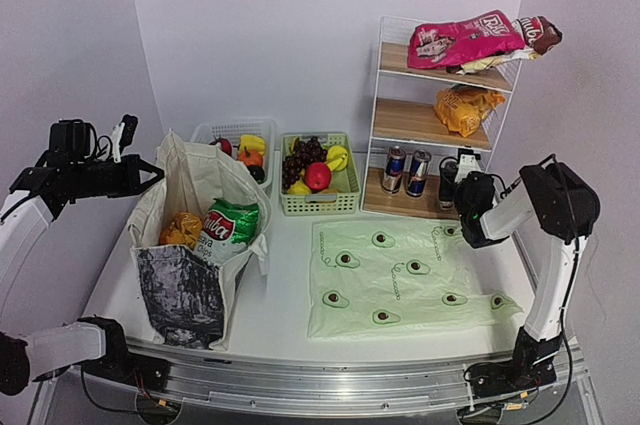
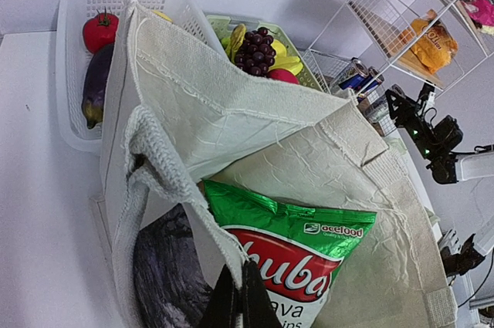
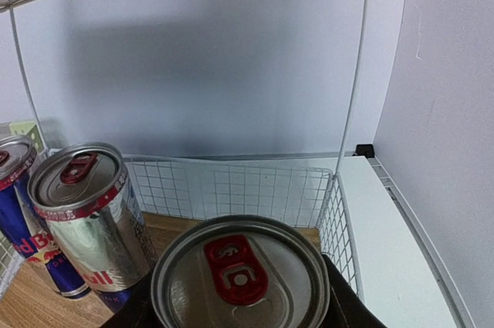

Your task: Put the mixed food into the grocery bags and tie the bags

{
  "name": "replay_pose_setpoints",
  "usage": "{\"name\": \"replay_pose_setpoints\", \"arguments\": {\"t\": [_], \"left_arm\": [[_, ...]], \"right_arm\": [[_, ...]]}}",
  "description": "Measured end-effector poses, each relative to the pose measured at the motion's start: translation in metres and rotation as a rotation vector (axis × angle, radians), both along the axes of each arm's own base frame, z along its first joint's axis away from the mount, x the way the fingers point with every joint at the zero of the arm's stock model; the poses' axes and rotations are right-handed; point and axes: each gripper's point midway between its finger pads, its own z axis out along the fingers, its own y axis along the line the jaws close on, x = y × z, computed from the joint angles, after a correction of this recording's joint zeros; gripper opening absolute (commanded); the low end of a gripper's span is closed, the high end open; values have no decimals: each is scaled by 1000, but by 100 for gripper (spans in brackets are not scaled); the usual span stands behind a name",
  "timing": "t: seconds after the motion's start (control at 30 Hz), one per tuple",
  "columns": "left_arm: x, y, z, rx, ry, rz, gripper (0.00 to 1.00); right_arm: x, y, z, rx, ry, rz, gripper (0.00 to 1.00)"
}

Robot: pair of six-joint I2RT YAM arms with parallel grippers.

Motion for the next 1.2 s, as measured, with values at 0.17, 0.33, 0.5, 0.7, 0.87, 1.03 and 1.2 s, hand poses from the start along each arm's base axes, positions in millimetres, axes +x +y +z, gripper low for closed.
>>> {"name": "replay_pose_setpoints", "arguments": {"t": [0.17, 0.33, 0.5, 0.7, 0.87, 1.03, 1.2], "left_arm": [[0, -1, 0, -3, -1, -5, 0], [-1, -1, 1, -5, -2, -8, 0], [-1, -2, 1, -7, -2, -13, 0], [-1, -2, 1, -6, -3, -13, 0], [-1, -2, 1, -6, -3, -14, 0], [-1, -2, 1, -7, -3, -14, 0], [-1, -2, 1, -7, -3, -14, 0]], "right_arm": [[-19, 8, -1, -18, 20, 23, 22], [-23, 10, 0, -30, 19, 26, 20], [-19, 8, 0, -30, 12, 10, 17], [-13, 7, -1, -28, 6, -7, 12], [-15, 0, -1, -47, 23, -54, 9], [-21, -6, -1, -79, 79, -96, 8], [-24, -10, 0, -75, 160, -131, 7]]}}
